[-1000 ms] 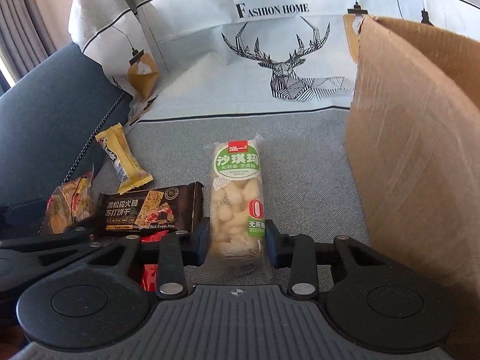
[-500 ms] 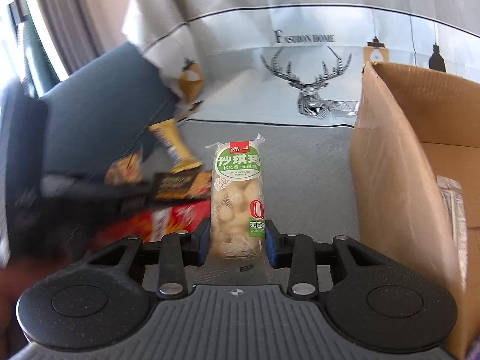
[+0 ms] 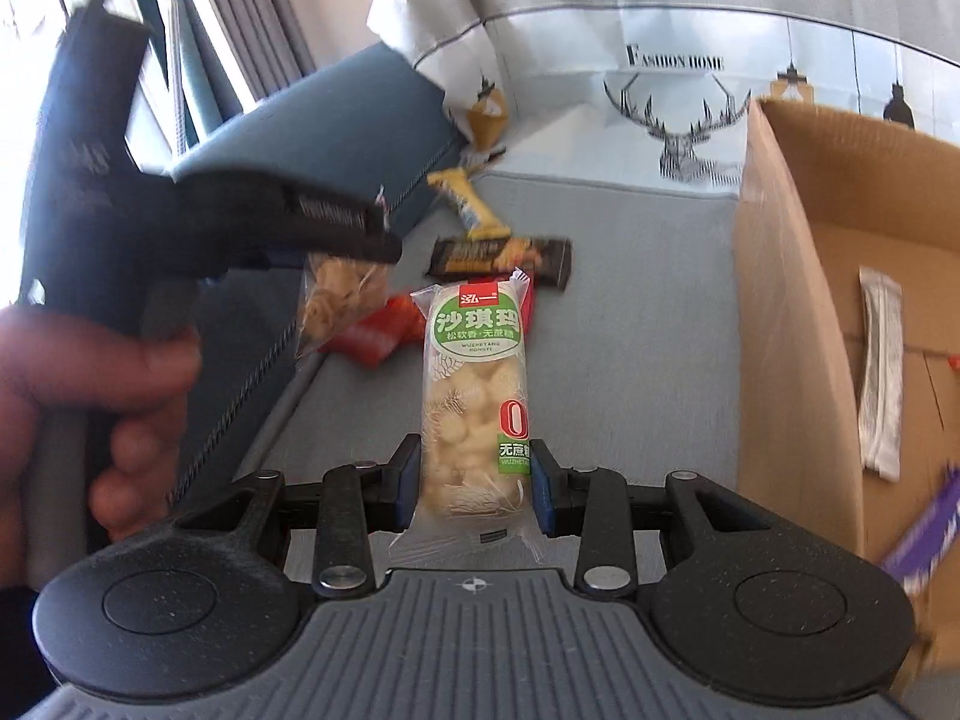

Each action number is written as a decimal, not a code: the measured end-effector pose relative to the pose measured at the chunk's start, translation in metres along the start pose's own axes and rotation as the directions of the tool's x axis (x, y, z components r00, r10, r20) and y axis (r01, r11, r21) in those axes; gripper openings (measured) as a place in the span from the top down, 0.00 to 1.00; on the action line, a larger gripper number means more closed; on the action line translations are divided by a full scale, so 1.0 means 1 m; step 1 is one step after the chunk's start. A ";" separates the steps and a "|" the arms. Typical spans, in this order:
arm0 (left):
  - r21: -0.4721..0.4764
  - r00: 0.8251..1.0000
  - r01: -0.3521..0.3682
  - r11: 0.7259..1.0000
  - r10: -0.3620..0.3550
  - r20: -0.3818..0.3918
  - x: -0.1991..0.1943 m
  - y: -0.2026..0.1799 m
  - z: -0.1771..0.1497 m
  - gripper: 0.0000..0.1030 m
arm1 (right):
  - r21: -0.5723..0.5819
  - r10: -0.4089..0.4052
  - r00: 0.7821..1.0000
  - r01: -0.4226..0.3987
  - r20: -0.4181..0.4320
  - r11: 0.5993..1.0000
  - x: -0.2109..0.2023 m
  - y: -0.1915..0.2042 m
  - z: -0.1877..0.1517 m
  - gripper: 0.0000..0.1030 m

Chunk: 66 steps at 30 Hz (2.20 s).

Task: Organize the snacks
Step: 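Grasp the white-and-green peanut bag with the right tool while the left tool reaches the cracker bag, then grasp the clear cracker bag with the left tool while the right tool holds the peanut bag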

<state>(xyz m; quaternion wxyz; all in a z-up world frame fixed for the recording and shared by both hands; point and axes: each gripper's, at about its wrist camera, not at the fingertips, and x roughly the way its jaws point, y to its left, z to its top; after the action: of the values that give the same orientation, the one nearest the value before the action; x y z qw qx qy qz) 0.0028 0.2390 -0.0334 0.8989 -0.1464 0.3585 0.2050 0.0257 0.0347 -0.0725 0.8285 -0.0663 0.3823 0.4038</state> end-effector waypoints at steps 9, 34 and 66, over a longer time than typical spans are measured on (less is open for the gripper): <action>-0.013 0.986 0.042 0.999 -0.044 -0.158 0.012 -0.004 -0.016 0.55 | -0.008 -0.043 0.996 0.042 -0.075 0.999 0.007 -0.007 -0.015 0.68; -0.138 0.948 0.105 0.985 -0.141 -0.287 0.054 -0.012 -0.014 0.16 | -0.076 -0.069 0.977 0.054 -0.201 0.996 0.043 0.002 -0.028 0.63; -0.041 0.933 0.034 0.999 -0.047 -0.356 0.079 -0.033 -0.020 0.16 | -0.096 -0.135 0.969 0.118 -0.206 0.988 0.049 -0.002 -0.031 0.59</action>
<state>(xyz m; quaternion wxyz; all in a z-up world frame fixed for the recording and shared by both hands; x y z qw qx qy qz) 0.0591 0.2224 -0.0991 0.8202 -0.2040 0.5091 0.1627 0.0277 0.0504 -0.1281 0.8037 -0.1677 0.4462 0.3563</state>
